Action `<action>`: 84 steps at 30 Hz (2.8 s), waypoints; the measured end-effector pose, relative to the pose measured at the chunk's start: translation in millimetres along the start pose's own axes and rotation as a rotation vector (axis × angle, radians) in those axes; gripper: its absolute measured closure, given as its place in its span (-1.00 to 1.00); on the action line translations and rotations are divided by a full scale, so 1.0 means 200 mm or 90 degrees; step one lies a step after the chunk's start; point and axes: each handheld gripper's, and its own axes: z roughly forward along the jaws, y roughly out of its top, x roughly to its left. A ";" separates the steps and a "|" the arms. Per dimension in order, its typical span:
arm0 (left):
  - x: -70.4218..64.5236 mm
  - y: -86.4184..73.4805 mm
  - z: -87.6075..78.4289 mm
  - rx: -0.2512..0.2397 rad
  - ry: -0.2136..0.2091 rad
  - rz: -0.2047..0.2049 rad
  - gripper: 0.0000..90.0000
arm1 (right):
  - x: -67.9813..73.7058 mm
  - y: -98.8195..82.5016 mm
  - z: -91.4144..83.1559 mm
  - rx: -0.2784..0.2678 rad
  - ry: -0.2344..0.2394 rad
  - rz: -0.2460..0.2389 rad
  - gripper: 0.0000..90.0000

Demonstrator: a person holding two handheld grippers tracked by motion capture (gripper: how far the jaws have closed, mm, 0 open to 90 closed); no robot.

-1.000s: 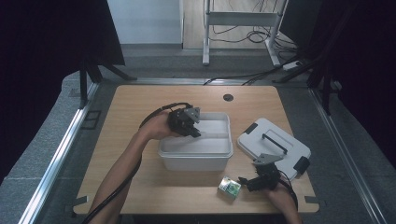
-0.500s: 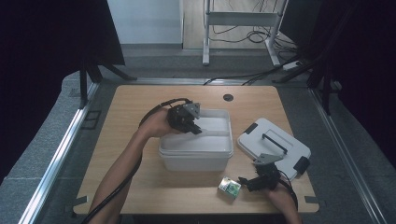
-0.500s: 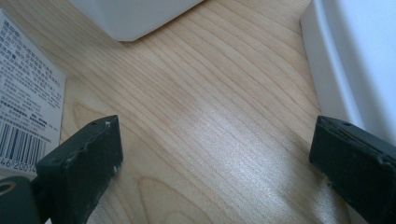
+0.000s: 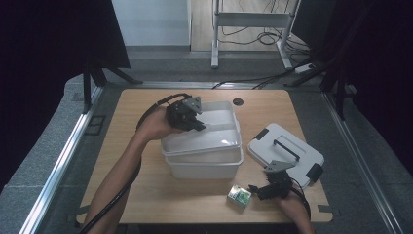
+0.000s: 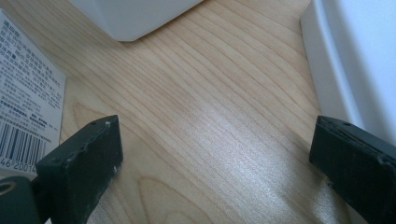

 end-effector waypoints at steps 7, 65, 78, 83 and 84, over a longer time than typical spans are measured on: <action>0.04 -0.08 -0.06 0.010 0.041 -0.054 0.98 | 0.00 0.00 0.00 0.000 0.000 0.000 -0.95; 0.08 -0.92 -0.44 0.030 0.256 -0.364 0.98 | 0.00 0.00 0.00 0.001 -0.001 0.005 -0.95; 0.03 -1.11 -0.24 0.031 0.254 -0.393 0.98 | 0.00 0.00 0.00 0.001 -0.002 0.006 -0.95; 0.00 -1.17 -0.13 0.035 0.257 -0.394 0.98 | 0.00 0.00 0.00 0.000 -0.002 0.006 -0.95; 0.00 -1.17 -0.13 0.035 0.257 -0.394 0.98 | 0.00 0.00 0.00 0.000 -0.002 0.006 -0.95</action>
